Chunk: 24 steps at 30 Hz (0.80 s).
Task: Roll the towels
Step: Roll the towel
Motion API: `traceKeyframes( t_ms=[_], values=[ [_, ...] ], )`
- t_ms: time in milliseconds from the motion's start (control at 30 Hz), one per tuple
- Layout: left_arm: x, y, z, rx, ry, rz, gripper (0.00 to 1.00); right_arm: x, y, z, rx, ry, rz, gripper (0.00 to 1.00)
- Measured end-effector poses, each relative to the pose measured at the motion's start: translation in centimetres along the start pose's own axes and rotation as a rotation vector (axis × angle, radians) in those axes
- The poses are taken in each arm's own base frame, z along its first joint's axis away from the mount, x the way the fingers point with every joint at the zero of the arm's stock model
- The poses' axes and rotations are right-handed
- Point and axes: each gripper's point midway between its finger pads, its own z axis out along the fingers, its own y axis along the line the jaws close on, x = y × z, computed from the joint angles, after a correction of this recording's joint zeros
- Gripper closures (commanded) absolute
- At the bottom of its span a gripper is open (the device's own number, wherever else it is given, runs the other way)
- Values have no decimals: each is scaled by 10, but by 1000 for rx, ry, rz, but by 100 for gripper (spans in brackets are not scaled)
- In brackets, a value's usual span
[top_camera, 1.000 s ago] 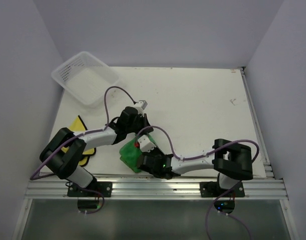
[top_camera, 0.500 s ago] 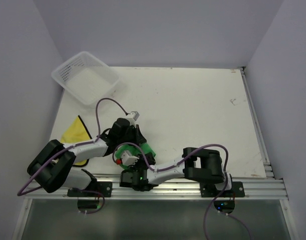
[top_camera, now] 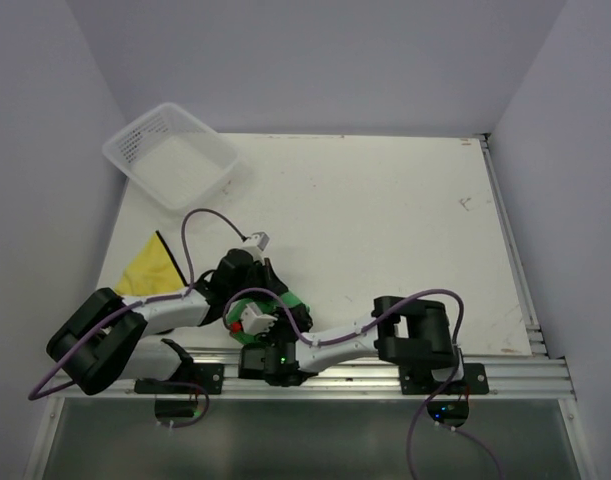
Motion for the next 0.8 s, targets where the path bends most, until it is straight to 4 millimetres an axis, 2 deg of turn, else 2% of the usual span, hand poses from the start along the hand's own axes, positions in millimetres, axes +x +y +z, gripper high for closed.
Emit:
traceKeyframes(
  t_ms=[267,433,533,633,733,800],
  values=[
    [1,2,0,1,-22,-24,100,-24,-41,-23,-54,-84,241,49],
    [1,2,0,7,-30,-37,100,-20,-56,-30,-150,-100,418,49],
    [1,2,0,12,-37,-42,100,-8,-64,-23,-249,-76,584,50],
    [2,2,-1,13,-41,-52,100,2,-76,-5,-349,-33,793,49],
    [2,3,-2,13,-45,-58,100,8,-81,11,-433,5,955,47],
    [2,3,-2,12,-47,-62,100,3,-76,14,-517,24,1029,44]
  ],
)
